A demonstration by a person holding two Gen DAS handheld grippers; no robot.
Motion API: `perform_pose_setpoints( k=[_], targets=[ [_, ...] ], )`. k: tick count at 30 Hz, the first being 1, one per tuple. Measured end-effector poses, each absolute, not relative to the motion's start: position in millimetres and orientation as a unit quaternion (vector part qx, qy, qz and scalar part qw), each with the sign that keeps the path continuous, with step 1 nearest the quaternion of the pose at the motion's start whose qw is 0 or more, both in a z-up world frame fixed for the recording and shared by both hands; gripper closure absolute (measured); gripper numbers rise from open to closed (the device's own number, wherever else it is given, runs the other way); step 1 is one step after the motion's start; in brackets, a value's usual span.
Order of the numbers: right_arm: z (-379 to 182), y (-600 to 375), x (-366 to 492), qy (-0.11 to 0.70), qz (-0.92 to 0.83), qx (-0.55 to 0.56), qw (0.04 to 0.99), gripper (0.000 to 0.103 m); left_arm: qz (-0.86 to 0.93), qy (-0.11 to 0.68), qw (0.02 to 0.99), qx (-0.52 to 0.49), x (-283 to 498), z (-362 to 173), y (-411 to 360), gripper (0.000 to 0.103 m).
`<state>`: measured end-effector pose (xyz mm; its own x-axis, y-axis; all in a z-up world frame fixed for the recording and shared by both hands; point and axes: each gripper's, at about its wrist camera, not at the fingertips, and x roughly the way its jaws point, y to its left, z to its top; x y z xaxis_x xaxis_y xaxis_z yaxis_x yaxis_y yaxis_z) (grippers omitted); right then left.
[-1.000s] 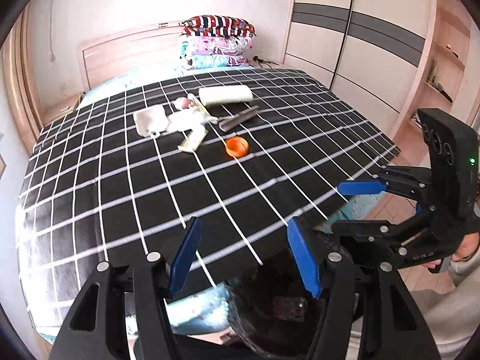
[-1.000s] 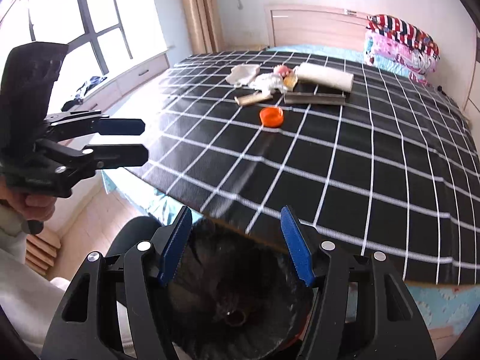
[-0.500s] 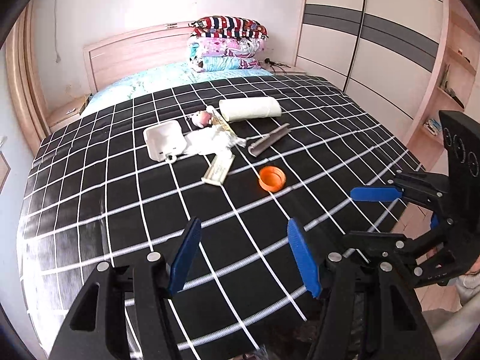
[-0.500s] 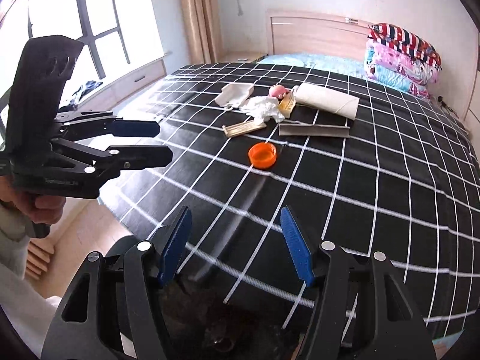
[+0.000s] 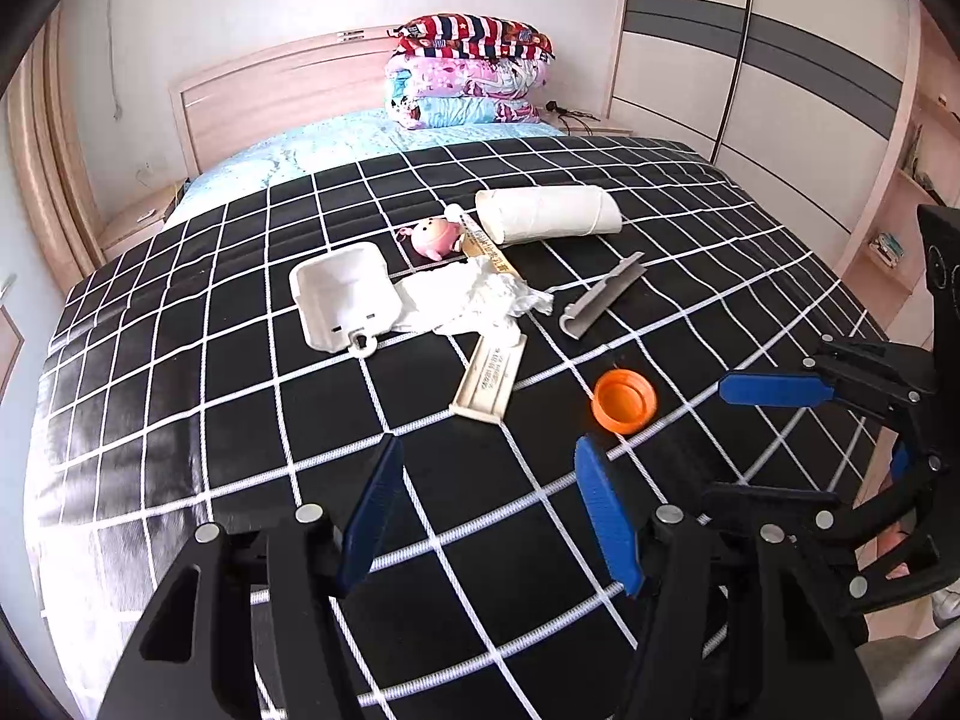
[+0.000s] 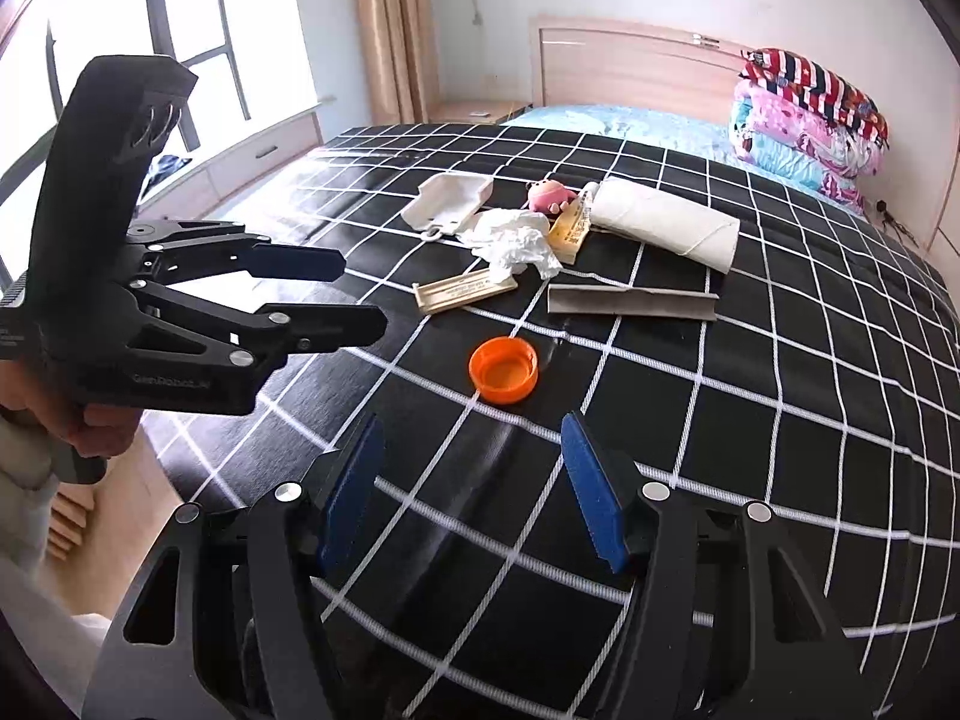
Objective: Collect trash
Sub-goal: 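Grasp the beige cardboard strip with the left tool while the right tool grasps the orange bottle cap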
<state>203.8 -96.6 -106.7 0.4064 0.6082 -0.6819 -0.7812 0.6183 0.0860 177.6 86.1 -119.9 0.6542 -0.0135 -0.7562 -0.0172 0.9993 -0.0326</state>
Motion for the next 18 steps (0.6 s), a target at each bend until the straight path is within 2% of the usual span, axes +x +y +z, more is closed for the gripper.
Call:
perform_pose_setpoints(
  k=[5, 9, 18],
  targets=[
    [-108.8, -88.4, 211.9, 0.351, 0.416, -0.132, 0.829, 0.042, 0.003, 0.422, 0.906, -0.012, 191.3, -126.9, 90.3, 0.046],
    [-111.5, -81.9, 219.3, 0.358, 0.412, -0.136, 0.827, 0.047, 0.002, 0.429, 0.903, -0.009, 200.0, -133.2, 92.9, 0.047],
    [-118.3, -73.3, 230.8, 0.367, 0.400, -0.140, 0.828, 0.055, 0.000, 0.432, 0.902, 0.005, 211.4, -140.6, 94.1, 0.061]
  ],
)
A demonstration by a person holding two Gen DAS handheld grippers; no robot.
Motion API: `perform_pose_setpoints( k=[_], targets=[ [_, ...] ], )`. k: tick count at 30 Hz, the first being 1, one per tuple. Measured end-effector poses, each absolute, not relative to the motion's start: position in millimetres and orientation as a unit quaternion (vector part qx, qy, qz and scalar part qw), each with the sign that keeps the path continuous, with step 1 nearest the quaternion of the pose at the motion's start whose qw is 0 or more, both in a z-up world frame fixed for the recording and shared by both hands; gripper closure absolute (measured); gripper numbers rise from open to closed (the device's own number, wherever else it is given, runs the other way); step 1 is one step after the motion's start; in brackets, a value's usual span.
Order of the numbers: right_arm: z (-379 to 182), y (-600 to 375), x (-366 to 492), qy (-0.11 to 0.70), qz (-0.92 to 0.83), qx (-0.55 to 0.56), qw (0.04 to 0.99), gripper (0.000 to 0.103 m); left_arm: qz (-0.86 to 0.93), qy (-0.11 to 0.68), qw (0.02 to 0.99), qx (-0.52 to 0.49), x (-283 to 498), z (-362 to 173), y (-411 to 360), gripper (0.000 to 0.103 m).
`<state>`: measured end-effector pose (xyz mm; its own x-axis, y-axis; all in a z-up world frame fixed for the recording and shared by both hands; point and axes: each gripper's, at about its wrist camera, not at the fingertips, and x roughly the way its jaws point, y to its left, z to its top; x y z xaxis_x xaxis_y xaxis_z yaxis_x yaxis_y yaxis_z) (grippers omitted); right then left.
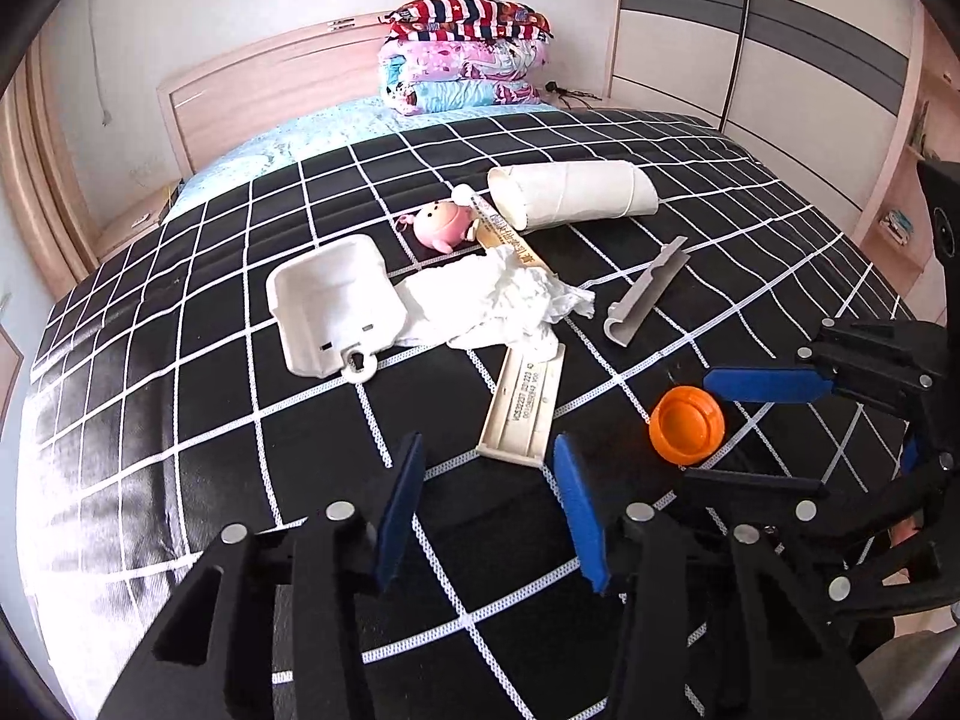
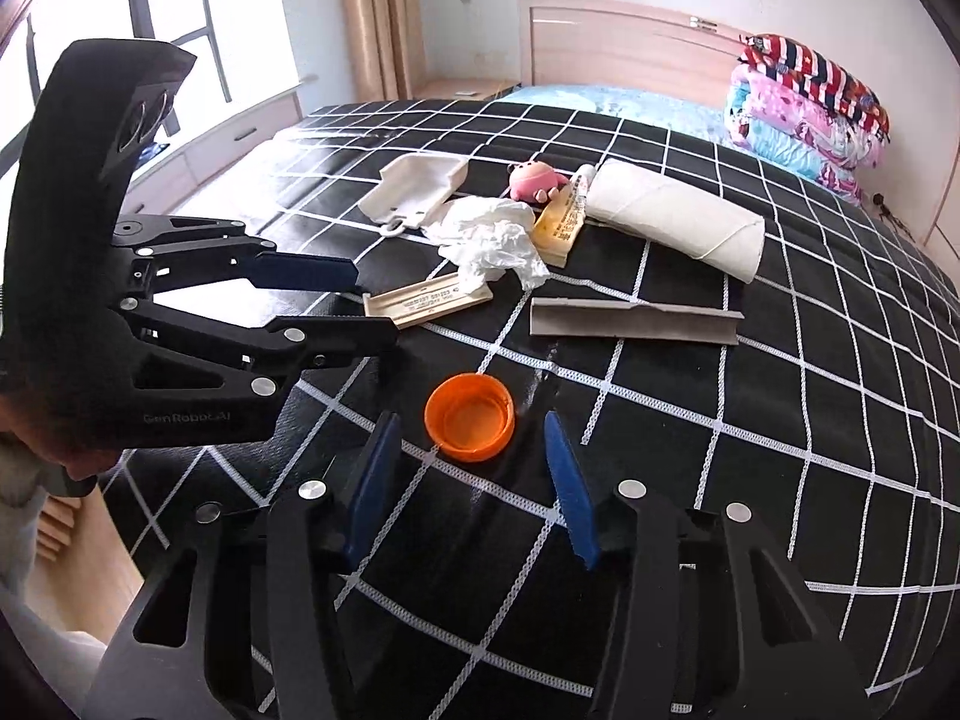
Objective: Collect trash
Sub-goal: 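Grasp the beige cardboard strip with the left tool while the right tool grasps the orange bottle cap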
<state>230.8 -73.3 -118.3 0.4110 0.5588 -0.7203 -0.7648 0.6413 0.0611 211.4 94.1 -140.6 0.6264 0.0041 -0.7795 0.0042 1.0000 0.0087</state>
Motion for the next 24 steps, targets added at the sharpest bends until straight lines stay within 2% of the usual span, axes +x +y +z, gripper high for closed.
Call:
perform_pose_setpoints(
  k=[1, 2, 3, 4, 24],
  targets=[
    [-118.3, -72.6, 230.9, 0.366, 0.398, -0.142, 0.829, 0.057, -0.001, 0.432, 0.902, 0.006, 211.9, -140.6, 94.0, 0.065],
    [-118.3, -72.0, 231.1, 0.363, 0.393, -0.146, 0.832, 0.063, -0.001, 0.431, 0.902, 0.008, 212.6, -140.5, 93.5, 0.072],
    [-118.3, -71.6, 231.5, 0.361, 0.389, -0.148, 0.834, 0.071, -0.002, 0.431, 0.902, 0.010, 213.1, -140.4, 93.0, 0.074],
    [-118.6, -71.4, 231.8, 0.359, 0.386, -0.151, 0.836, 0.072, -0.003, 0.431, 0.902, 0.011, 213.4, -140.3, 92.5, 0.079],
    [-99.7, -93.0, 203.4, 0.335, 0.396, -0.129, 0.845, 0.072, 0.004, 0.405, 0.914, 0.010, 158.3, -113.4, 71.7, 0.079]
  ],
)
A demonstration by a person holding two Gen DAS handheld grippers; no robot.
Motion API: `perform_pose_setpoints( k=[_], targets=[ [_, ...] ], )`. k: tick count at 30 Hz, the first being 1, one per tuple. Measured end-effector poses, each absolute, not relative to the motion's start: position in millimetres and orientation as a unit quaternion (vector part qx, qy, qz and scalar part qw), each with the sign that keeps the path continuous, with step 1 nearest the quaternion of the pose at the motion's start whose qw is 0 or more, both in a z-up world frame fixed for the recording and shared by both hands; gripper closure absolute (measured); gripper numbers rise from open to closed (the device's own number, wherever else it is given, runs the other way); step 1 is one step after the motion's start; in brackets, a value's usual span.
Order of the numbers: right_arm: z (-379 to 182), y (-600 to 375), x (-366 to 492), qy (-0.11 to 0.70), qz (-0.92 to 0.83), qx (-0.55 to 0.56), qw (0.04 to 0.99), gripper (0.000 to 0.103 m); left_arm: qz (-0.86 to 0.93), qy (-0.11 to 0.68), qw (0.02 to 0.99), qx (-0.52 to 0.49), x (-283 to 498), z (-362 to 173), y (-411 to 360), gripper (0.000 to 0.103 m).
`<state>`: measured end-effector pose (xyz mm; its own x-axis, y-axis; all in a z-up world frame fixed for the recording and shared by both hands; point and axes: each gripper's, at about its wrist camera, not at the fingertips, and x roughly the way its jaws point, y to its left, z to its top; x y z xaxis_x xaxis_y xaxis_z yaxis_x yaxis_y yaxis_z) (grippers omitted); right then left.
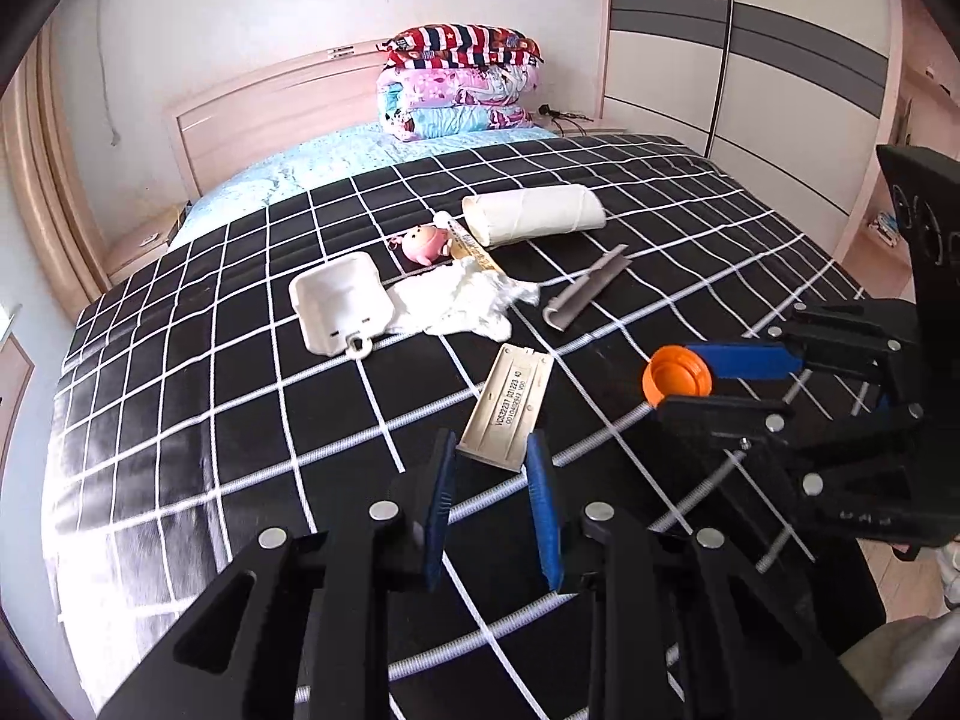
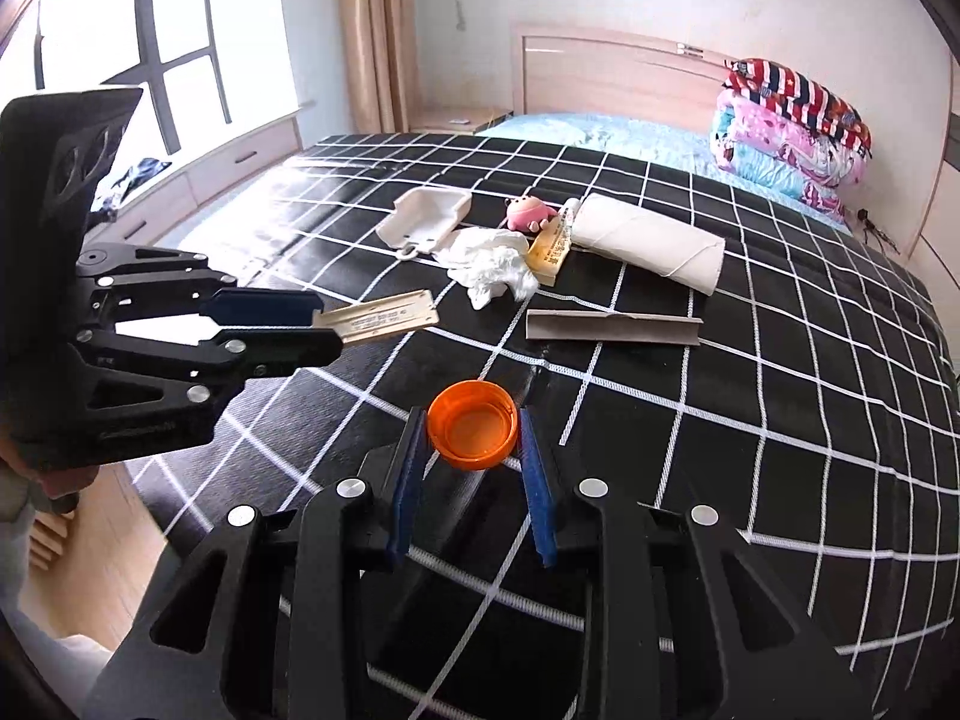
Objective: Collect trash
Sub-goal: 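Grasp the beige cardboard strip with the left tool while the right tool grasps the orange bottle cap, then carry the cardboard strip and bottle cap over the black trash bin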
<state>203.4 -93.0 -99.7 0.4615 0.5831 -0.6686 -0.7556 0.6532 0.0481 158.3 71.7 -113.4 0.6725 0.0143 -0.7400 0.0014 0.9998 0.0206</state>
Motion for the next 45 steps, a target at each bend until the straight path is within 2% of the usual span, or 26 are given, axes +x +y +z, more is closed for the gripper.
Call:
perform_pose_setpoints(
  k=[30, 45],
  targets=[
    [-91.1, -160.5, 116.7, 0.314, 0.411, -0.114, 0.848, 0.072, -0.025, 0.359, 0.933, 0.011, 43.6, -73.5, 5.2, 0.079],
    [-121.3, -179.2, 85.6, 0.357, 0.429, -0.121, 0.821, 0.072, -0.074, 0.400, 0.913, 0.020, 12.0, -100.2, -29.6, 0.079]
  ],
)
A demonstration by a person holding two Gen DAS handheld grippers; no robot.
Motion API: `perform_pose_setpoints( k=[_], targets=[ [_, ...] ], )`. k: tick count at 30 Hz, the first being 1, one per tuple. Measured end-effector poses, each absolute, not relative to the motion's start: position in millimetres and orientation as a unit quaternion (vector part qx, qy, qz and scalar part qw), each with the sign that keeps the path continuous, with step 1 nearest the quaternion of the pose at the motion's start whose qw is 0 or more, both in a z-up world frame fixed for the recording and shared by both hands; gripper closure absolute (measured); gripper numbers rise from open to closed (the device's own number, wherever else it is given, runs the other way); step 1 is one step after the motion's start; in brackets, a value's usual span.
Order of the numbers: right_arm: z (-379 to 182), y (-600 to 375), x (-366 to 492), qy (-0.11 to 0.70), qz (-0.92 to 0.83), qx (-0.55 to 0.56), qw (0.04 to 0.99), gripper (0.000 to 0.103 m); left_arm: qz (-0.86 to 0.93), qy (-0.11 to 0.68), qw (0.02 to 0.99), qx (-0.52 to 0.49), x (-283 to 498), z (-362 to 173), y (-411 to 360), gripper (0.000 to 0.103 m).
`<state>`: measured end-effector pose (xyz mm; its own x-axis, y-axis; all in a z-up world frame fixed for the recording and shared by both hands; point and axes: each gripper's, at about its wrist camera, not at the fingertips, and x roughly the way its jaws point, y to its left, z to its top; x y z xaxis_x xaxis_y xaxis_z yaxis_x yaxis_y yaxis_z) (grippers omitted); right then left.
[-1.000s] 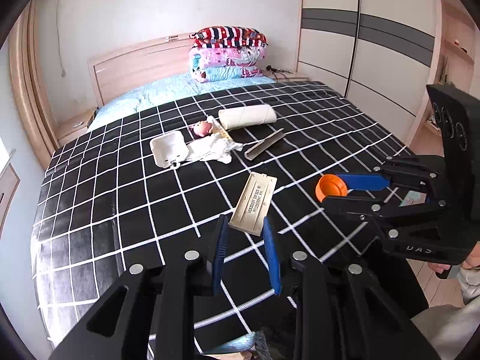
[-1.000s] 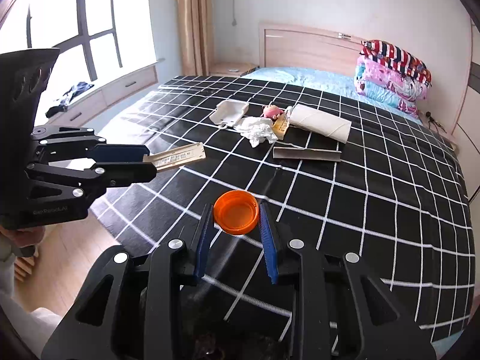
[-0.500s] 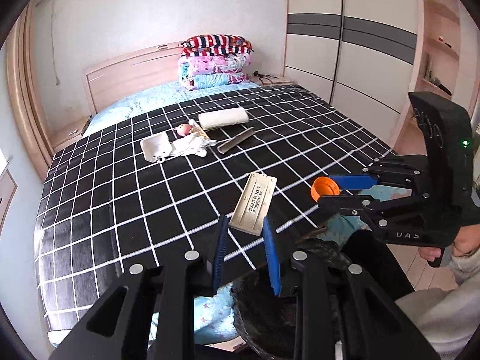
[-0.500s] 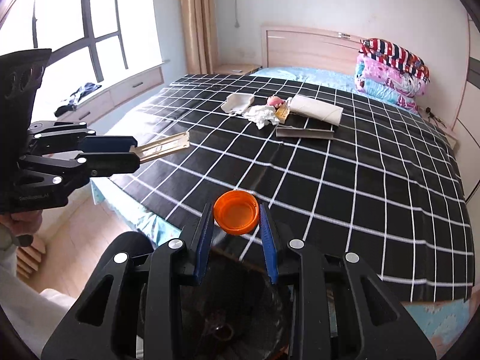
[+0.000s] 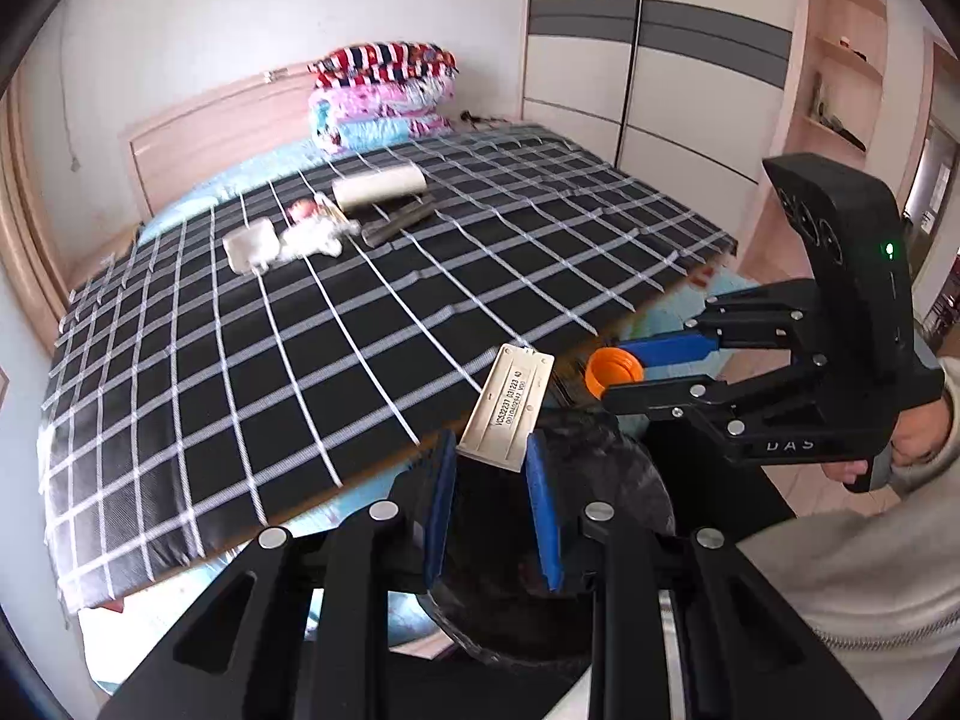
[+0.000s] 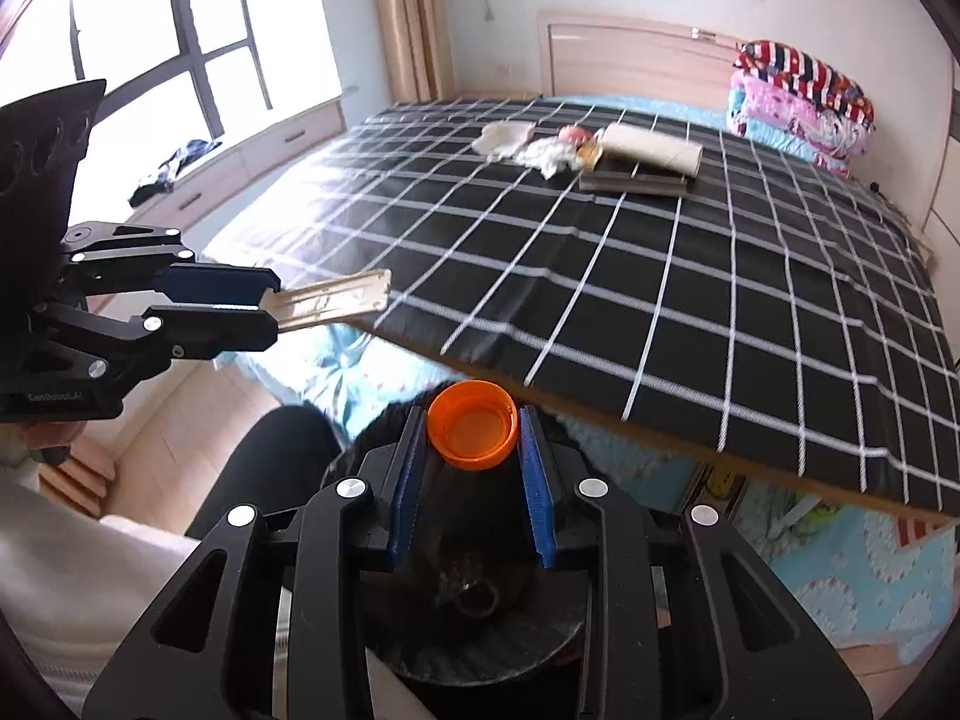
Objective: Collect trash
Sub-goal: 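Carry the cardboard strip and bottle cap over the black trash bin, then open both tools to drop the strip and cap into the bin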
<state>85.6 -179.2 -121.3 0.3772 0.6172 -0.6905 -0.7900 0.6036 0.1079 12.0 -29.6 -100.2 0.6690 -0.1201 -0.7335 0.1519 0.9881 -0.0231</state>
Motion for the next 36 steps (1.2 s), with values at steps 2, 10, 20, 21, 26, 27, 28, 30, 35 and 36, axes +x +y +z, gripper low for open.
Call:
perform_pose_setpoints(
  k=[2, 10, 20, 21, 26, 27, 28, 30, 35, 36],
  targets=[
    [-127.4, -179.8, 82.4, 0.365, 0.430, -0.126, 0.816, 0.072, -0.082, 0.412, 0.907, 0.020, 11.0, -109.3, -33.6, 0.079],
    [-161.7, -178.1, 80.0, 0.405, 0.425, -0.138, 0.798, 0.072, -0.089, 0.454, 0.886, 0.014, 16.4, -151.2, -41.3, 0.079],
    [-212.8, -168.1, 87.8, 0.463, 0.407, -0.156, 0.772, 0.072, -0.076, 0.512, 0.855, 0.023, 38.8, -206.9, -42.7, 0.079],
    [-217.5, -166.6, 89.1, 0.469, 0.407, -0.156, 0.768, 0.072, -0.076, 0.518, 0.852, 0.021, 41.0, -212.5, -42.5, 0.079],
    [-234.2, -160.9, 95.0, 0.489, 0.399, -0.168, 0.757, 0.072, -0.081, 0.536, 0.840, 0.013, 45.2, -230.4, -40.4, 0.079],
    [-235.6, -159.5, 96.1, 0.491, 0.399, -0.169, 0.756, 0.072, -0.082, 0.539, 0.838, 0.012, 46.2, -233.3, -40.2, 0.079],
    [-238.5, -158.4, 96.8, 0.495, 0.399, -0.171, 0.753, 0.072, -0.084, 0.542, 0.836, 0.011, 47.2, -236.1, -40.3, 0.079],
    [-243.0, -154.6, 96.8, 0.500, 0.399, -0.176, 0.748, 0.072, -0.086, 0.547, 0.833, 0.009, 48.7, -241.0, -41.0, 0.079],
    [-253.0, -147.6, 97.2, 0.510, 0.401, -0.185, 0.738, 0.072, -0.089, 0.562, 0.822, 0.004, 53.9, -255.1, -41.9, 0.079],
    [-254.5, -147.0, 97.4, 0.512, 0.401, -0.186, 0.736, 0.072, -0.090, 0.564, 0.821, 0.003, 54.8, -256.6, -44.4, 0.079]
  ],
)
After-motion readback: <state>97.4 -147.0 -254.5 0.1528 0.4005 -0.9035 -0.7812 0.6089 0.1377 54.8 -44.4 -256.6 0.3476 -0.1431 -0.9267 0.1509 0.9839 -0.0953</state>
